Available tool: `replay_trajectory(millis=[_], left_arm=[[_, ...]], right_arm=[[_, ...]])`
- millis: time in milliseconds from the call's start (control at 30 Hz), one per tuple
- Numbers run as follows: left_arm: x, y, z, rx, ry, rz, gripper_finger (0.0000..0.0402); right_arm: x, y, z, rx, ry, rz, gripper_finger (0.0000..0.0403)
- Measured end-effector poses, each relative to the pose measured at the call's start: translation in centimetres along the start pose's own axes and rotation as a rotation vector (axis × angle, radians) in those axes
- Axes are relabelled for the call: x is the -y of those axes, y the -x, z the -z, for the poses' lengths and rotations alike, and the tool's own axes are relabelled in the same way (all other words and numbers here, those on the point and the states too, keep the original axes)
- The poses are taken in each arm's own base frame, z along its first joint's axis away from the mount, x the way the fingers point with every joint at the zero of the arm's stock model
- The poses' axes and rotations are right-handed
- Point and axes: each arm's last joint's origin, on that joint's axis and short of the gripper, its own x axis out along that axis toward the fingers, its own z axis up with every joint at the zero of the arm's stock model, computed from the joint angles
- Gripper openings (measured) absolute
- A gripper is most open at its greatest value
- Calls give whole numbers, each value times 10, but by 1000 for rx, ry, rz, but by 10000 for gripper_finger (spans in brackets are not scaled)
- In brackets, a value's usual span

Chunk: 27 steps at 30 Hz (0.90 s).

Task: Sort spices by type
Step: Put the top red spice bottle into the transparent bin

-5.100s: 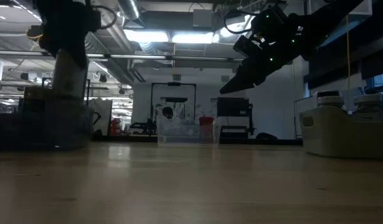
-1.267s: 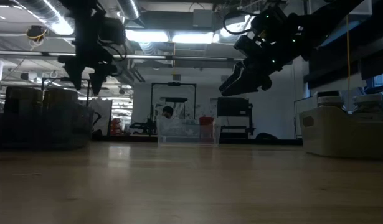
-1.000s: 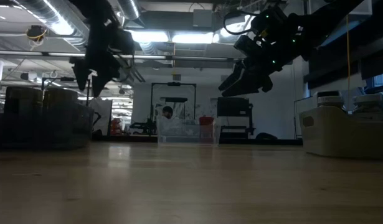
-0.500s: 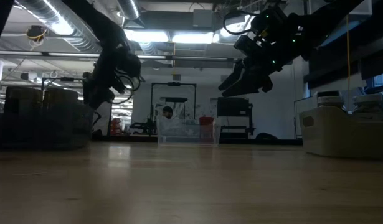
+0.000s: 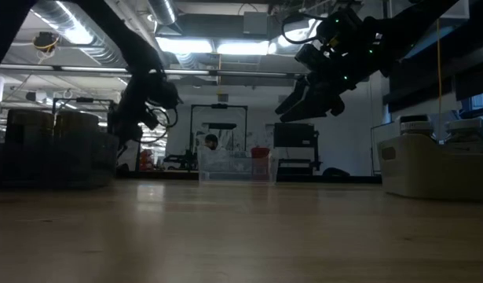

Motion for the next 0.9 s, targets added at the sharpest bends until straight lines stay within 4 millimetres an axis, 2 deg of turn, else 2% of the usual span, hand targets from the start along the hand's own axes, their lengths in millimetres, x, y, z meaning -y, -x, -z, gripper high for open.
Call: replay_trajectory(millis=[300, 900], left_arm=[[6, -15, -7, -46, -102, 14, 335], [10, -16, -8, -20, -197, 120, 335]], right_arm=[[0, 0, 0, 0, -2, 0, 314], [0, 0, 0, 0, -3, 0, 314]])
